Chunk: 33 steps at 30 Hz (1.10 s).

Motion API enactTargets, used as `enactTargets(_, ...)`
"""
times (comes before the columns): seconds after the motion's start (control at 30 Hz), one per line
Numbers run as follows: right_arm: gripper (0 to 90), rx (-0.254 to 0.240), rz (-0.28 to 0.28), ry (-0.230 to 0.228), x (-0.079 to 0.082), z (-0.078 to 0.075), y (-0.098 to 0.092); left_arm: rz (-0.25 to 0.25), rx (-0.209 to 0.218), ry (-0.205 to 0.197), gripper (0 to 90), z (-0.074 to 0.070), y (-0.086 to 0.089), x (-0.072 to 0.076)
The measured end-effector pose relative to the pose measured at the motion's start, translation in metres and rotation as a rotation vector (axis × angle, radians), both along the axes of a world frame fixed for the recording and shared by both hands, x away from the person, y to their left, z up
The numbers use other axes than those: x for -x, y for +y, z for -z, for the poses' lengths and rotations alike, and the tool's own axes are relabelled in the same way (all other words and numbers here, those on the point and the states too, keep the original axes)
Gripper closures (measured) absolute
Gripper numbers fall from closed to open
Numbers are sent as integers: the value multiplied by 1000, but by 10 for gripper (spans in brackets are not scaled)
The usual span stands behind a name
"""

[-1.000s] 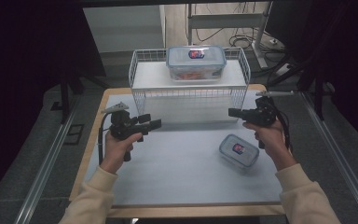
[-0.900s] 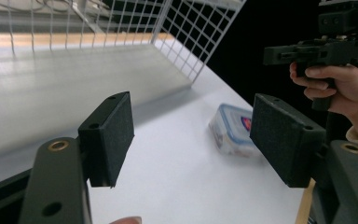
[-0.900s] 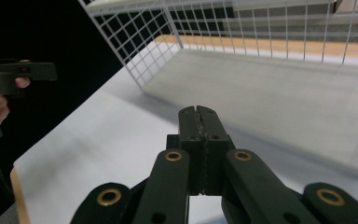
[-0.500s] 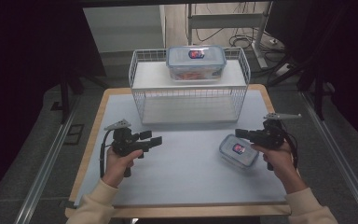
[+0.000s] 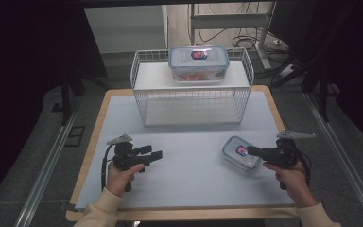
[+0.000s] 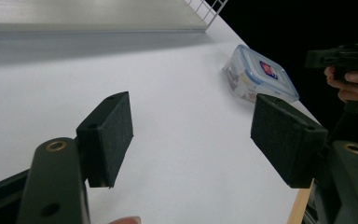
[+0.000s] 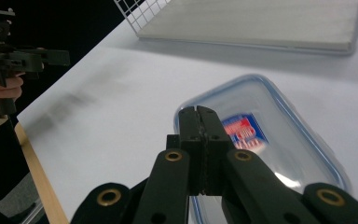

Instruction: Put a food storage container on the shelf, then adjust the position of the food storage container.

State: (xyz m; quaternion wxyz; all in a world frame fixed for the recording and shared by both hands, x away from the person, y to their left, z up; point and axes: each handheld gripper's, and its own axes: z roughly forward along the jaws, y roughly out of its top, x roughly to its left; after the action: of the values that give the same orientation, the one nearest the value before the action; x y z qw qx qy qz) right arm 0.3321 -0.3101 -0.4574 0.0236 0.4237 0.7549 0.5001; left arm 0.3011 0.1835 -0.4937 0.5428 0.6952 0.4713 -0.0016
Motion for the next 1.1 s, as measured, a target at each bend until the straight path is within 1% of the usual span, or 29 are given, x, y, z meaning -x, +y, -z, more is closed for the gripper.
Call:
enactTargets(0.03,894,0,0,0,0,0,0,0,0,0,290,0,0,0)
enactTargets(0.07,894,-4,12,-1,2,0,-4,-4,-12,-5,290,0,-1,0)
enactTargets(0.13,894,-6,17,-3,3,0,-7,-4,-15,-6,290,1,-1,-1)
enactTargets(0.23,894,8,28,-10,7,0,-10,2,-23,-3,290,2,-3,-1)
enactTargets(0.37,894,10,36,-9,8,1,-13,7,-28,0,290,3,-4,-2)
enactTargets(0.4,894,10,43,-9,8,1,-16,9,-33,0,291,4,-4,-2)
enactTargets(0.5,894,11,52,-7,9,1,-19,9,-36,0,291,5,-4,-3)
enactTargets(0.63,894,15,74,-3,14,3,-28,2,-35,3,291,6,-2,-2)
enactTargets(0.83,894,28,78,4,21,7,-30,7,-39,5,291,6,-4,-3)
enactTargets(1.0,894,58,78,14,27,12,-29,13,-45,8,290,8,-6,-4)
enactTargets(1.1,894,65,71,19,31,15,-28,15,-46,8,290,8,-7,-3)
